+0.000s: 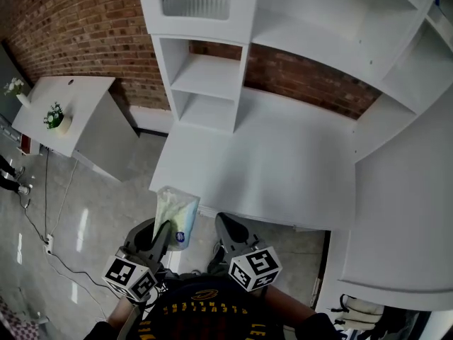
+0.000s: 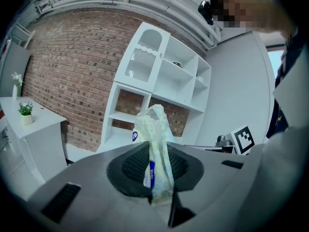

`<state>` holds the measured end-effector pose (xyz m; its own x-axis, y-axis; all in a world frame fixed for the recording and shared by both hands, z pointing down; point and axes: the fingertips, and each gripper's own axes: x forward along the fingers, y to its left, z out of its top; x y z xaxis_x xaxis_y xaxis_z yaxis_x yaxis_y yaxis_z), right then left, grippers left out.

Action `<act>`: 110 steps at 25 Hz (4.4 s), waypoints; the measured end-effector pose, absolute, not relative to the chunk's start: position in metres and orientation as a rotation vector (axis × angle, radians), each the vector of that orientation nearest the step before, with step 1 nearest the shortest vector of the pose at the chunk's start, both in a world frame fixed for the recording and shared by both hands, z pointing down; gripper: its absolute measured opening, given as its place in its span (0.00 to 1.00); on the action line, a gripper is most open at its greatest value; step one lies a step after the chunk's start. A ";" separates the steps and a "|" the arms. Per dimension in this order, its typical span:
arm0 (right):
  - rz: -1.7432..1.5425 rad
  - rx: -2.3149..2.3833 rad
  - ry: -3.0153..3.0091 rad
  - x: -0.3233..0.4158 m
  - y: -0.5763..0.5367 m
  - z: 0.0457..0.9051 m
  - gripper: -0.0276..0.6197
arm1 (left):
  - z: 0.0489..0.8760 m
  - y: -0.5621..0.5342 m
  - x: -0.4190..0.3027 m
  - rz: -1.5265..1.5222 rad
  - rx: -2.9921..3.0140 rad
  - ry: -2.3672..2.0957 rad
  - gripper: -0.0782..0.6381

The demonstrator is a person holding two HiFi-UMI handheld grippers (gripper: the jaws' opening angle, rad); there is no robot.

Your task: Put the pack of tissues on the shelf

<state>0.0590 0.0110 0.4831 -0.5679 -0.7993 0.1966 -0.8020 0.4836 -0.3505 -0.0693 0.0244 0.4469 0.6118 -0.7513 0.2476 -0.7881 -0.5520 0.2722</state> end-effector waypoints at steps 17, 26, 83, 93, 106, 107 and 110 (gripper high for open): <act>0.623 1.481 -2.707 0.083 -0.057 0.472 0.04 | 0.427 -0.044 -0.063 0.093 2.492 -1.300 0.20; 0.582 1.601 -2.650 0.073 -0.110 0.463 0.04 | 0.423 -0.110 -0.083 0.116 2.557 -1.228 0.20; 0.337 1.686 -2.703 0.070 -0.290 0.384 0.04 | 0.395 -0.347 -0.039 0.388 2.854 -1.194 0.20; 0.264 1.696 -2.696 0.066 -0.309 0.375 0.04 | 0.398 -0.389 -0.022 0.440 2.855 -1.227 0.20; 0.223 1.664 -2.678 0.052 -0.330 0.381 0.04 | 0.416 -0.437 0.001 0.532 2.819 -1.245 0.20; 0.225 1.664 -2.678 0.052 -0.330 0.381 0.04 | 0.417 -0.441 0.003 0.541 2.814 -1.245 0.20; 0.240 1.660 -2.676 0.051 -0.330 0.385 0.04 | 0.426 -0.450 0.009 0.575 2.800 -1.242 0.20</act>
<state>0.0514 -0.3301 0.3850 -0.4472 -0.8920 0.0656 -0.8895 0.4359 -0.1373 0.0092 -0.4503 0.4263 0.6142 -0.7115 0.3413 -0.7207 -0.6819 -0.1247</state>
